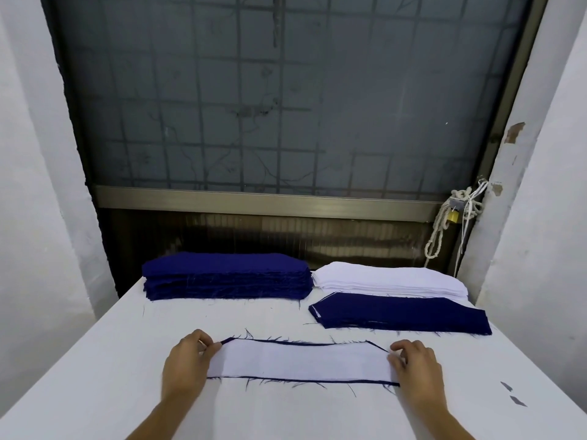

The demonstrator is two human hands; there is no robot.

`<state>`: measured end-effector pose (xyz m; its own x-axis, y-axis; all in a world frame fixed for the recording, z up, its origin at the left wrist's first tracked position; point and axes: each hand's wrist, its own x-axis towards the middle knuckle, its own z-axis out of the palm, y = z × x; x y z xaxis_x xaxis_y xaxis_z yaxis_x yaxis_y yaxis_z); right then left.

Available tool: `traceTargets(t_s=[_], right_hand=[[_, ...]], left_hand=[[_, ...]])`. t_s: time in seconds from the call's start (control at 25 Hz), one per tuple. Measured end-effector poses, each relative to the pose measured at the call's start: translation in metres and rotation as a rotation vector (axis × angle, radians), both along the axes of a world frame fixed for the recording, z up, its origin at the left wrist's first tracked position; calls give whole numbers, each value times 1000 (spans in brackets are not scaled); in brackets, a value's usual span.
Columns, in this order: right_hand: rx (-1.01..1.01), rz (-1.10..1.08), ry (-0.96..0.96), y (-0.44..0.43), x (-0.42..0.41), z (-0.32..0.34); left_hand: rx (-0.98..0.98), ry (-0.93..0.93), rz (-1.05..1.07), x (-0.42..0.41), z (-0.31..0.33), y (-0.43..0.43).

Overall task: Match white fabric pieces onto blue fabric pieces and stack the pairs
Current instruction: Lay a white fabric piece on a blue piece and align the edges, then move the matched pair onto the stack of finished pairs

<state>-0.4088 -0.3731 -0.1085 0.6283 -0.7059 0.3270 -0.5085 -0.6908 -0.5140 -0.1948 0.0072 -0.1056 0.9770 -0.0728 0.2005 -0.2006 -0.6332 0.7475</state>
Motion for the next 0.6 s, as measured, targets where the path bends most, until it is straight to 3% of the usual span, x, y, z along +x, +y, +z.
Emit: traceTargets(t_s=[0.12, 0.24, 0.6], right_hand=[[-13, -13, 9, -2, 7, 11], [-70, 45, -55, -6, 33, 42], [-104, 219, 15, 15, 158, 109]], left_hand=[[-204, 26, 31, 6, 11, 7], [-241, 33, 49, 30, 33, 18], [136, -133, -31, 135, 104, 19]])
